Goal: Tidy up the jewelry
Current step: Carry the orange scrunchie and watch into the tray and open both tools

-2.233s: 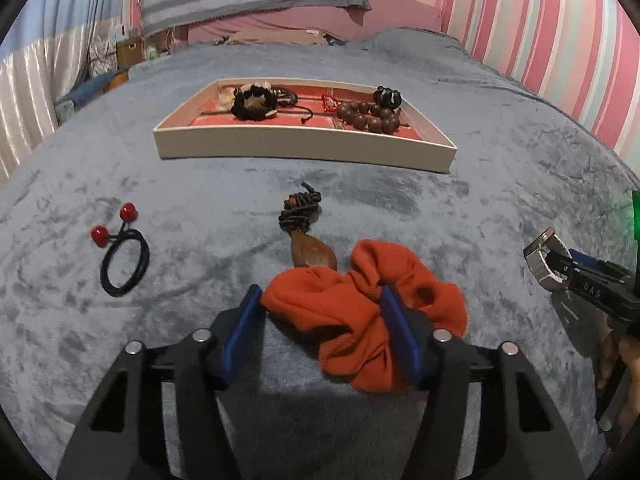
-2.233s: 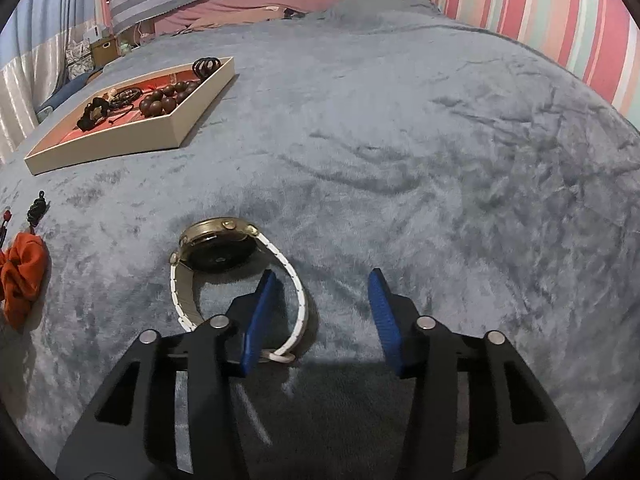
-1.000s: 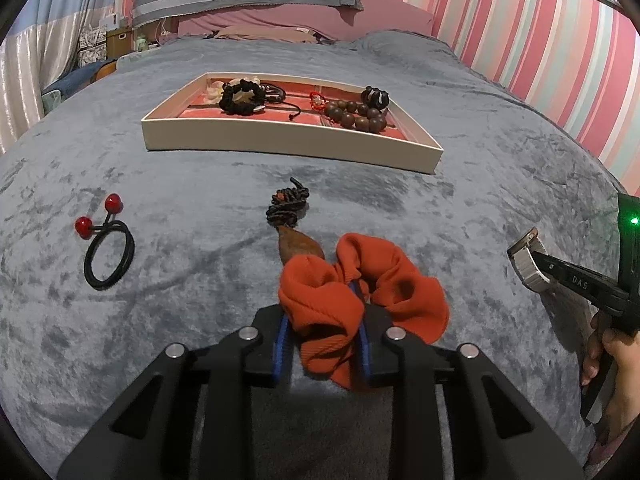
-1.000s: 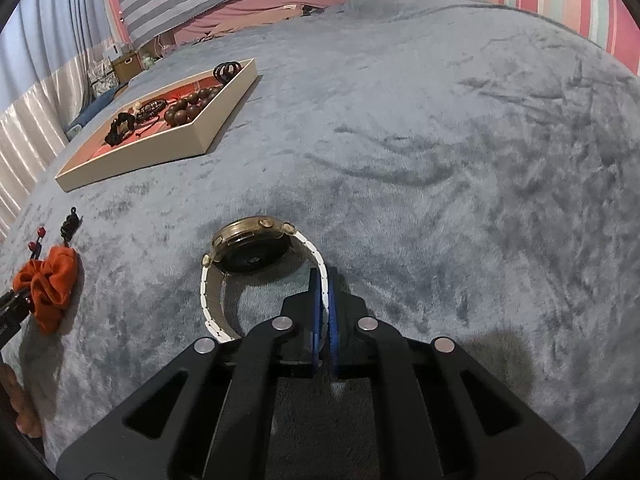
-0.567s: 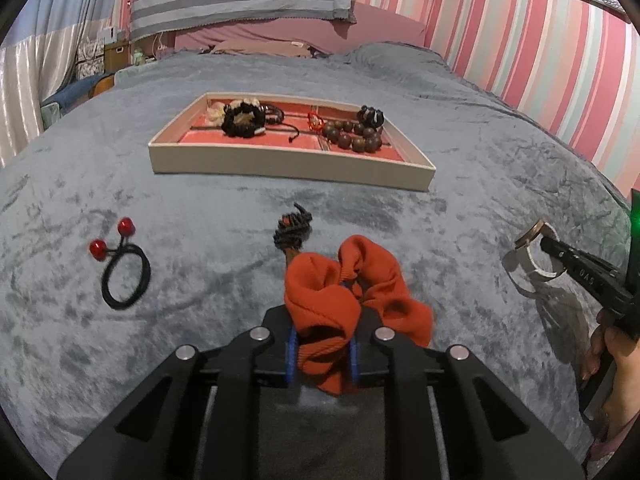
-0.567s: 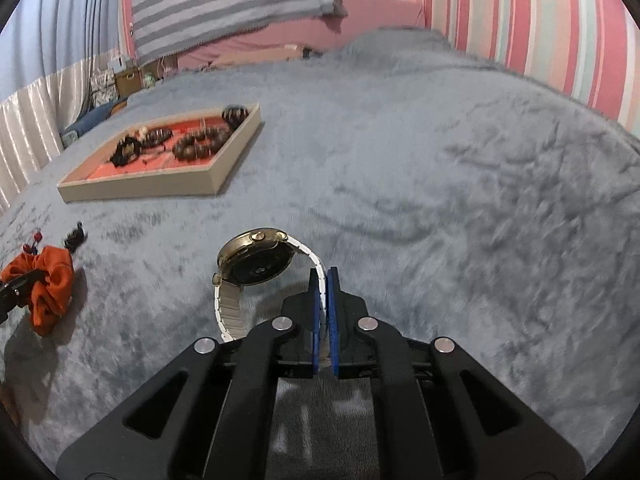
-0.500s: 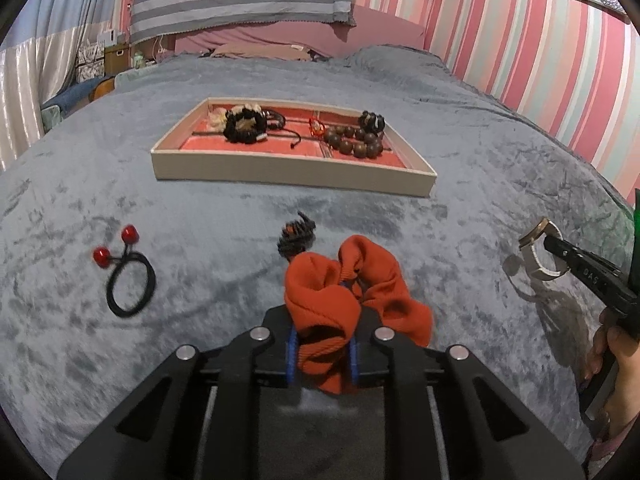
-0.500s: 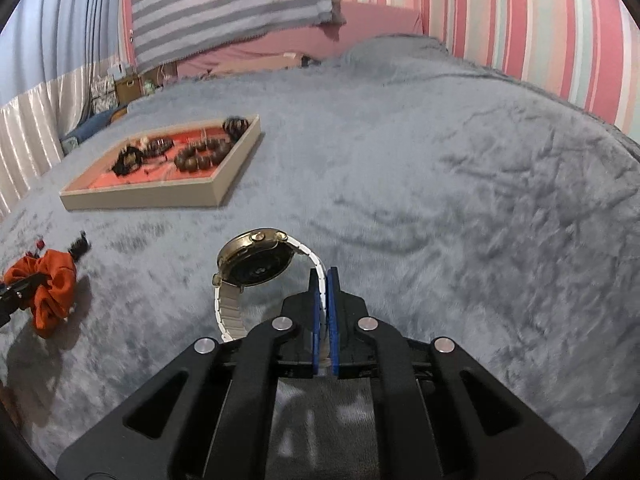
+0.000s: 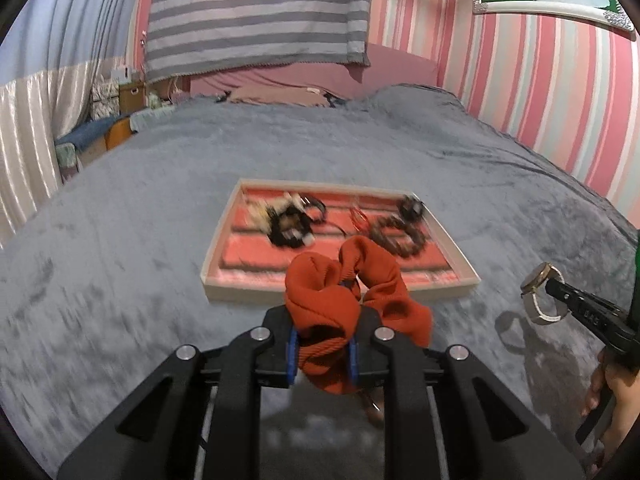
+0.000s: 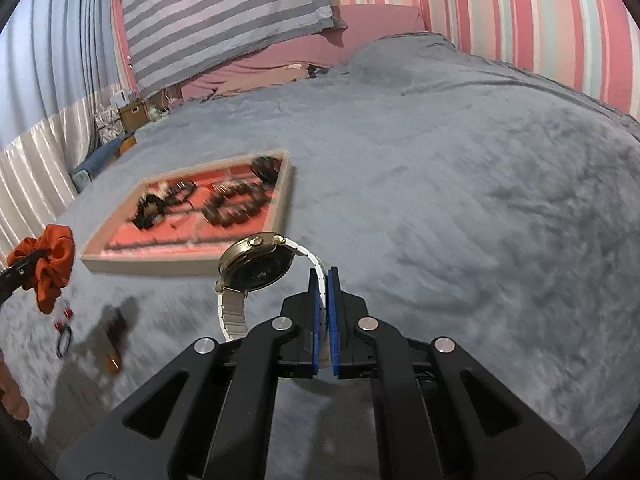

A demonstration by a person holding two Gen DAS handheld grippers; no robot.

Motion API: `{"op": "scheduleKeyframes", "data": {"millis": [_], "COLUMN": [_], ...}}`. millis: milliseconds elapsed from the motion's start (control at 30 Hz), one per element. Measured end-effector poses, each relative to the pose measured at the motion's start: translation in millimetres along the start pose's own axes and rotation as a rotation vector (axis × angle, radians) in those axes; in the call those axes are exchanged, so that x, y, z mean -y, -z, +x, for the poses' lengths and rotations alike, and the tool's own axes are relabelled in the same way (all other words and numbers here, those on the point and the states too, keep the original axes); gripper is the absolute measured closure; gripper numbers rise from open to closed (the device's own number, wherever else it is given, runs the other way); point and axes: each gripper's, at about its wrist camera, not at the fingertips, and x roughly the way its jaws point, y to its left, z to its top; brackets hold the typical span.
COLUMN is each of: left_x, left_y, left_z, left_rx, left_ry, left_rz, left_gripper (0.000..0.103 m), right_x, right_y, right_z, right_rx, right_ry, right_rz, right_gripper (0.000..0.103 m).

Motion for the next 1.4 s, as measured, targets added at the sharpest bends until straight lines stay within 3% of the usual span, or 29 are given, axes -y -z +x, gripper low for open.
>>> {"op": "scheduleKeyframes", "data": {"millis": [400,700,1167,1233,1300,1400], "left_x": [-49,-61,-68,-70,-71,-73], "left_y": [-56,-43,-40,-38,-36,-36], "left_z": [73,148,199,200,200,193], "left_rx": [-0.027,-0.165,-0.277,-0.281,-0.279,-0.267], "left_ry": [-0.039,-0.045,-0.087,-0.09,-0.1,-0.094], "left_rz": [0.001,0.02,0.032,0.032,0.034,0.026], "left_gripper": [0.085,0.085,0.081,0.079,0.068,0.058], "right_x": [-72,-87,-88,-87,-88,-92], "right_y": [-46,-45,-44,-41,-39,-40], "right_z": [76,138,178,179,178,172], "right_rx": [-0.024,-0.086,-0.156,-0.162,-0.164,-0.16], "right_ry": [-0.038,0.003,0.037,0.037,0.034,0.031], "right_rz": [-0.011,-0.014,-0.033,-0.032,-0.032,-0.058], "right_gripper": [0.098,0.098,0.098,0.098,0.097,0.093]}}
